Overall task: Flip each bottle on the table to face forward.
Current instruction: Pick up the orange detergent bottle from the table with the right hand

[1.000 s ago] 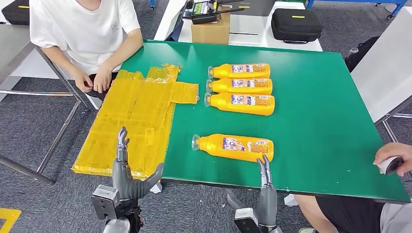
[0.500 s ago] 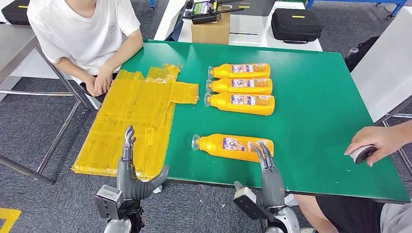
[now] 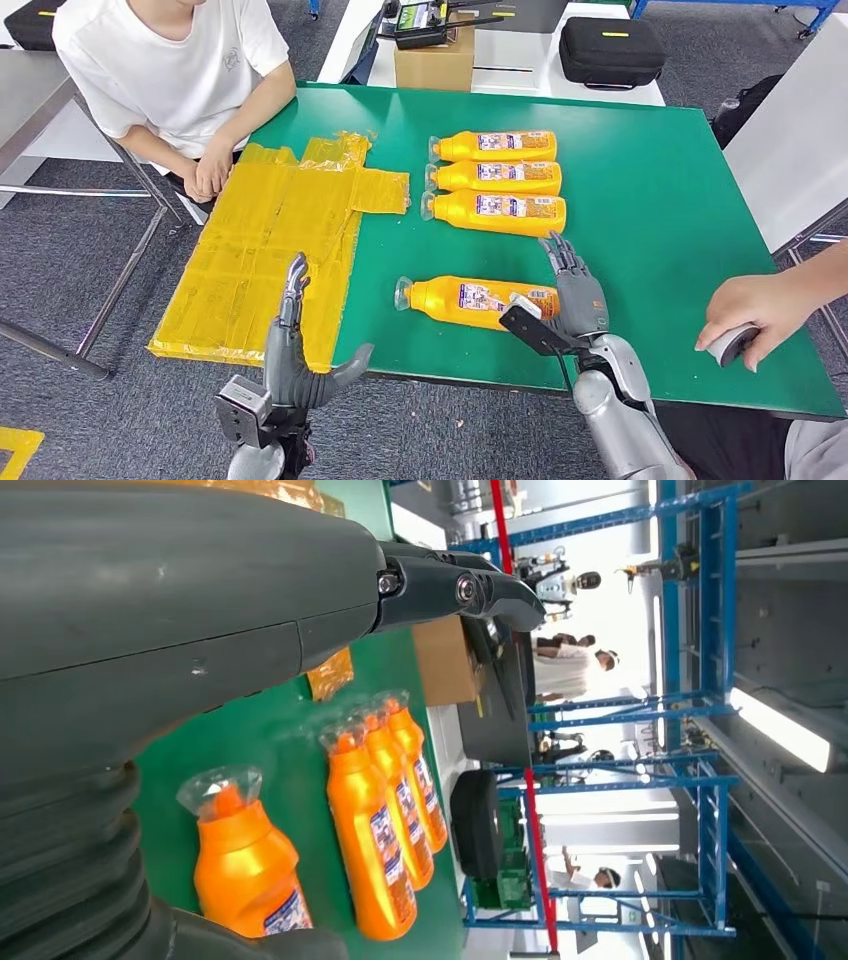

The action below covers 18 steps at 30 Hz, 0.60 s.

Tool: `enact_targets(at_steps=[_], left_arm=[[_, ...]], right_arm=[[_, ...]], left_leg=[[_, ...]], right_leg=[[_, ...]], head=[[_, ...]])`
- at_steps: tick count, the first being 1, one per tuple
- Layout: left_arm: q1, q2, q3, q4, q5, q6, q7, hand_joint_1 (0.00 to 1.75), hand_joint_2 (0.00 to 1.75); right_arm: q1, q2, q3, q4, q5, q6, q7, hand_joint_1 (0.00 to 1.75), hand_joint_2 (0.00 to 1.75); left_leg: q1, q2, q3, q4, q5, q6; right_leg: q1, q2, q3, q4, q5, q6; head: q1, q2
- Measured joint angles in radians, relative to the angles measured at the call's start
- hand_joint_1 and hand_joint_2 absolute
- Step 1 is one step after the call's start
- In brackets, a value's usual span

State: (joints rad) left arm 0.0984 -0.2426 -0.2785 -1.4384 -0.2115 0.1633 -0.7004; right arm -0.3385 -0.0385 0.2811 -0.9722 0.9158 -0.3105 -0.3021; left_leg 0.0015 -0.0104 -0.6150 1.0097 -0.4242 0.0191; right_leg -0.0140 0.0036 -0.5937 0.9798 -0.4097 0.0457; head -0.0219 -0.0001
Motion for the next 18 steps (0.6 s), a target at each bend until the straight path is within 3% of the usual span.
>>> enact_targets(at_steps=[8,18], left_arm=[[-0.014,0.000,-0.007,0.019,-0.007,-0.016,0.000,0.00,1.75],[-0.035,0.000,-0.008,0.039,-0.008,-0.022,0.000,0.00,1.75]], right_arm=[[-0.081,0.005,0.010,0.097,-0.015,0.045,-0.016,0.00,1.75],[-0.171,0.062,0.047,0.243,-0.096,0.110,-0.113,0.00,1.75]], left_leg=[[0.000,0.000,-0.001,0.000,0.000,0.000],[0.000,0.000,-0.001,0.000,0.001,0.000]], right_leg=[[0.000,0.000,0.000,0.000,0.000,0.000],[0.000,0.000,0.000,0.000,0.000,0.000]], head=[[0.000,0.000],[0.000,0.000]])
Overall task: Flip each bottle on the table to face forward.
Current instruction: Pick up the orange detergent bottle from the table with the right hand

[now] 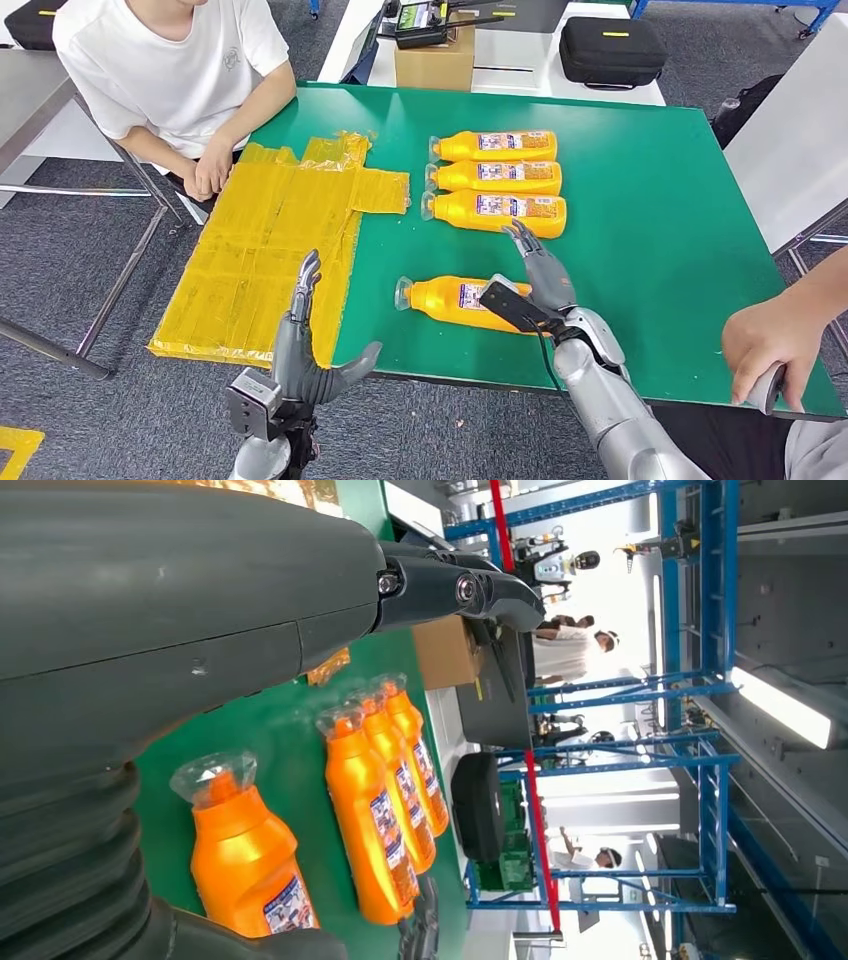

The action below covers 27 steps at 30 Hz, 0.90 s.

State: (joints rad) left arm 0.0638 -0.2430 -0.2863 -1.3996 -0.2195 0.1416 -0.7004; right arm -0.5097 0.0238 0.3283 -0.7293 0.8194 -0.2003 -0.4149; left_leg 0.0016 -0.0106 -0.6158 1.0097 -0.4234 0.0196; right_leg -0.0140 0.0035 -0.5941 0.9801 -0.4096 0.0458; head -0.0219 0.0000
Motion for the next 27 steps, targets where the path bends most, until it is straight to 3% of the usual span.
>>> enact_targets(at_steps=[5,11,22,27], left_arm=[[-0.012,0.000,-0.006,0.002,-0.001,-0.008,0.000,0.00,1.75],[-0.019,0.000,-0.008,0.007,-0.002,0.000,0.000,0.00,1.75],[-0.020,0.001,-0.008,0.007,-0.004,0.010,0.000,0.00,1.75],[-0.020,0.002,-0.007,0.007,-0.004,0.023,0.000,0.00,1.75]], right_arm=[[-0.002,0.006,0.049,0.018,-0.051,0.057,-0.091,0.00,1.75],[-0.008,0.007,0.085,0.037,-0.083,0.084,-0.106,0.00,1.75],[-0.021,0.007,0.107,0.067,-0.101,0.101,-0.101,0.00,1.75],[-0.052,0.004,0.137,0.093,-0.043,0.088,-0.011,0.00,1.75]], left_leg=[[0.000,0.000,0.000,0.000,0.000,0.000],[0.000,0.000,0.000,0.000,0.000,0.000],[0.000,0.000,0.000,0.000,0.000,0.000],[0.000,0.000,0.000,0.000,0.000,0.000]], right_leg=[[0.000,0.000,0.000,0.000,0.000,0.000],[0.000,0.000,0.000,0.000,0.000,0.000],[0.000,0.000,0.000,0.000,0.000,0.000],[0.000,0.000,0.000,0.000,0.000,0.000]], head=[[0.000,0.000],[0.000,0.000],[0.000,0.000],[0.000,0.000]])
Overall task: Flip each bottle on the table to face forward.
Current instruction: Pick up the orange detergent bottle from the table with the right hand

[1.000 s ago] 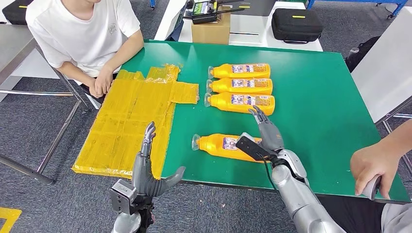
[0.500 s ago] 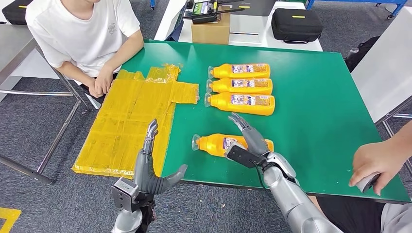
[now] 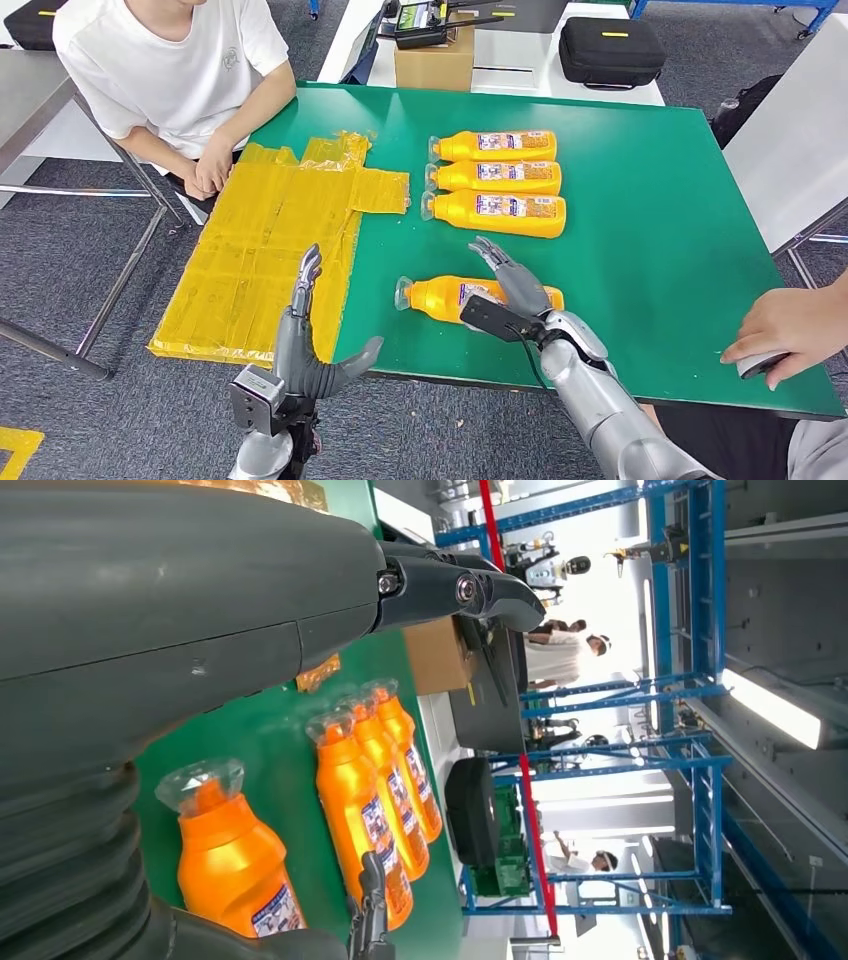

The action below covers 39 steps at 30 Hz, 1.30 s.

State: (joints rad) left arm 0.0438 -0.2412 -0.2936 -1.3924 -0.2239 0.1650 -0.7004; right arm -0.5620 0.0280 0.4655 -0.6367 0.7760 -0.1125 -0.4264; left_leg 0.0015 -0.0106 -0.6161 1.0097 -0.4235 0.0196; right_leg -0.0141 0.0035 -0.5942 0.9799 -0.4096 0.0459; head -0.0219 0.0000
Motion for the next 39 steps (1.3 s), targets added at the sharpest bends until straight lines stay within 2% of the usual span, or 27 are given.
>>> enact_targets(at_steps=[5,12,18,30,39], left_arm=[[0.002,0.000,0.004,0.000,0.005,0.006,0.000,0.00,1.75],[0.000,0.000,0.013,0.007,0.017,0.012,0.001,0.00,1.75],[0.002,-0.001,0.026,0.022,0.000,0.008,0.013,0.00,1.75],[0.005,-0.010,0.057,0.025,-0.010,-0.002,0.025,0.00,1.75],[0.006,-0.010,0.072,0.025,-0.013,-0.001,0.026,0.00,1.75]], right_arm=[[-0.047,-0.001,0.053,0.039,0.071,-0.008,0.122,0.00,1.75],[-0.099,0.004,0.112,0.098,0.127,0.035,0.234,0.00,1.75],[-0.153,0.007,0.189,0.149,0.246,0.061,0.361,0.00,1.75],[-0.206,0.006,0.277,0.191,0.282,0.200,0.370,0.00,1.75],[-0.225,-0.010,0.316,0.199,0.293,0.223,0.381,0.00,1.75]], left_leg=[[0.000,0.000,0.000,0.000,0.000,0.000],[0.000,0.000,0.000,0.000,0.000,0.000],[0.000,-0.001,0.000,0.000,0.000,0.000],[0.000,0.000,0.000,0.000,0.000,0.000],[0.000,-0.001,0.001,0.000,0.000,0.000]], right_leg=[[0.000,0.000,0.000,0.000,0.000,0.000],[0.000,0.000,0.000,0.000,0.000,0.000],[0.000,-0.001,0.000,0.000,0.000,0.000],[0.000,0.000,0.000,0.000,0.000,0.000],[0.000,0.000,0.000,0.000,0.000,0.000]], head=[[0.000,0.000],[0.000,0.000],[0.000,0.000],[0.000,0.000],[0.000,0.000]])
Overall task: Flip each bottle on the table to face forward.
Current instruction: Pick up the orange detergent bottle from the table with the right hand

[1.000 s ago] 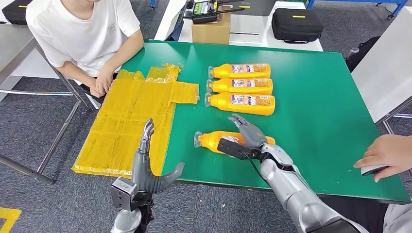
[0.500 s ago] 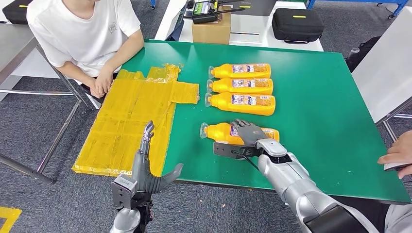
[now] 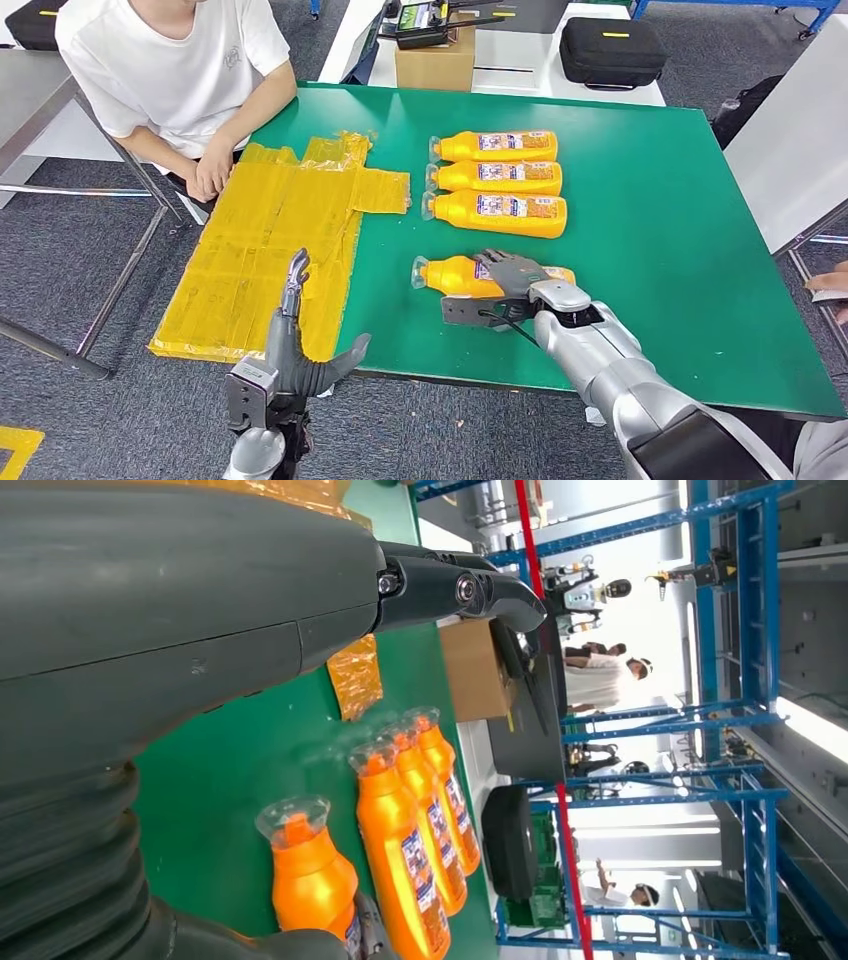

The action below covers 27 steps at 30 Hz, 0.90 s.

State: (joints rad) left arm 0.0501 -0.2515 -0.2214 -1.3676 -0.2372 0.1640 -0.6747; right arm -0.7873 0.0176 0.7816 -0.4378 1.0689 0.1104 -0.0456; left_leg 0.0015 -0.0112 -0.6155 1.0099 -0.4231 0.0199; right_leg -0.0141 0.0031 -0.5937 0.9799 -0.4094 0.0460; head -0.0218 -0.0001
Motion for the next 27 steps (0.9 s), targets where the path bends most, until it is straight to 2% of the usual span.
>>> enact_targets(at_steps=[9,14,18,21,23,26,27], left_arm=[[0.019,-0.014,0.021,-0.036,0.010,-0.013,0.019,0.00,1.75],[0.035,-0.016,0.032,-0.067,0.002,-0.013,0.025,0.00,1.75],[0.039,-0.017,0.038,-0.079,-0.001,-0.011,0.026,0.00,1.75],[0.039,-0.017,0.042,-0.082,-0.001,-0.010,0.027,0.00,1.75],[0.039,-0.017,0.044,-0.082,-0.001,-0.011,0.027,0.00,1.75],[0.036,-0.017,0.044,-0.080,0.001,-0.013,0.025,0.00,1.75],[0.035,-0.017,0.043,-0.079,0.003,-0.014,0.024,0.00,1.75]], right_arm=[[0.002,-0.063,0.032,-0.029,0.090,-0.045,0.165,0.00,1.75],[0.026,-0.120,0.028,-0.084,0.118,-0.058,0.192,0.00,1.75],[0.043,-0.154,0.015,-0.118,0.112,-0.051,0.179,0.00,1.75],[0.051,-0.170,-0.002,-0.130,0.088,-0.034,0.139,0.69,1.75],[0.054,-0.178,-0.014,-0.132,0.051,-0.016,0.086,1.05,1.75],[0.063,-0.191,-0.030,-0.131,-0.007,-0.007,0.002,1.69,1.75],[0.067,-0.193,-0.036,-0.130,-0.023,-0.013,-0.019,1.75,1.75]], left_leg=[[0.000,-0.001,0.000,0.000,0.000,0.000],[0.000,-0.001,0.000,0.000,0.000,0.000],[0.000,-0.001,0.000,0.000,0.000,0.000],[0.000,0.000,0.001,0.000,0.000,0.000],[0.000,0.000,0.001,0.000,0.000,0.000],[0.000,0.000,0.001,0.000,0.000,0.000],[0.000,0.000,0.001,0.000,0.000,0.000]], right_leg=[[0.000,0.000,0.000,0.000,0.000,0.000],[0.000,0.000,0.000,0.000,0.000,0.000],[0.000,0.000,0.000,0.000,0.000,0.000],[0.000,0.000,0.000,0.000,0.000,0.000],[0.000,0.000,0.000,0.000,0.000,0.000],[0.000,0.000,0.000,0.000,0.000,0.000],[0.000,0.000,0.001,0.000,0.000,0.000]], head=[[0.000,0.000],[0.000,0.000],[0.000,0.000],[0.000,0.000],[0.000,0.000],[0.000,0.000],[0.000,0.000]])
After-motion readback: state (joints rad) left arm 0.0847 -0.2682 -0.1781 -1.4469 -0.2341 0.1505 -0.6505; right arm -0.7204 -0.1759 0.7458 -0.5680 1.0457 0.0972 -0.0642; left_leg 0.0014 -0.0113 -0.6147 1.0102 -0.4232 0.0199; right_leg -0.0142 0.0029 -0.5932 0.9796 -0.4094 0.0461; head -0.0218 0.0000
